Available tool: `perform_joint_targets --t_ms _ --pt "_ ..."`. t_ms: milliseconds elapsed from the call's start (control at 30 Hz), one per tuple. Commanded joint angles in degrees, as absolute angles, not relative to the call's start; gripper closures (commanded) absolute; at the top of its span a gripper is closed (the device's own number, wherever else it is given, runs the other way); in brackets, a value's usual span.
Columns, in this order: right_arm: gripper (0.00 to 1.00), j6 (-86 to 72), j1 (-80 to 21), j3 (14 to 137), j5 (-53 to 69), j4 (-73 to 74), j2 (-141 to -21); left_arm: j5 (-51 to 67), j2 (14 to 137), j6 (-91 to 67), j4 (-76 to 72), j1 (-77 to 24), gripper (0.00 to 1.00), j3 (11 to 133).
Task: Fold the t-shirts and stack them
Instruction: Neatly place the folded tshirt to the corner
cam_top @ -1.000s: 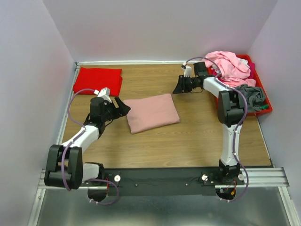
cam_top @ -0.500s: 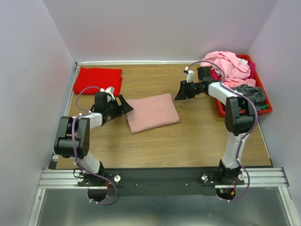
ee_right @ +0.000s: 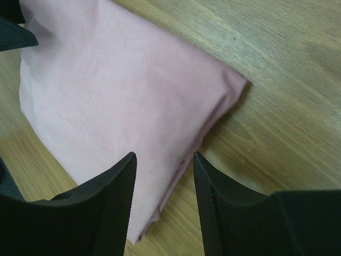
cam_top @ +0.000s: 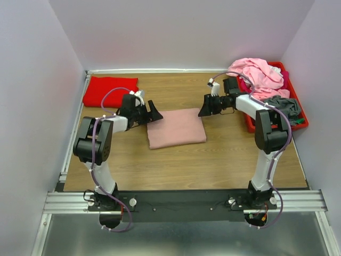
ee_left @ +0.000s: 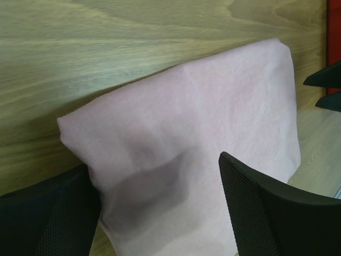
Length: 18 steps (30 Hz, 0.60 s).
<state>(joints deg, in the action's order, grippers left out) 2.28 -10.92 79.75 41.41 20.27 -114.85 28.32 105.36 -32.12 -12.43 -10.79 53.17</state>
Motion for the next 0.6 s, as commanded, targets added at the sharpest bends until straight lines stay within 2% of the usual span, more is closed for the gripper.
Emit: perform_joint_targets --t_ms 0,200,300,400,433,467,567 --pt "0.46 3.3 -11.2 79.3 42.0 20.7 -113.8 25.4 112.0 -30.1 2.2 -13.4 0.12 49.4" --pt "0.46 3.3 -11.0 79.4 42.7 20.7 -114.0 21.5 113.3 -27.4 6.6 -15.5 0.28 51.4" --pt "0.46 3.4 -10.8 79.2 42.8 20.6 -113.8 21.0 113.4 -26.0 8.7 -15.8 0.27 52.5" --pt "0.46 3.5 -10.5 78.9 43.3 20.7 -113.4 19.7 110.8 -25.1 10.5 -15.6 0.2 54.0" --pt "0.46 3.5 -10.2 78.8 43.5 20.6 -113.4 17.6 108.3 -25.4 10.5 -15.6 0.12 54.2" --pt "0.46 3.6 -10.2 78.8 43.6 20.6 -113.3 16.3 107.1 -25.3 11.4 -15.6 0.08 54.6" --pt "0.46 3.5 -10.0 78.8 44.8 20.7 -113.3 9.0 103.3 -26.1 15.5 -15.5 0.04 56.8"
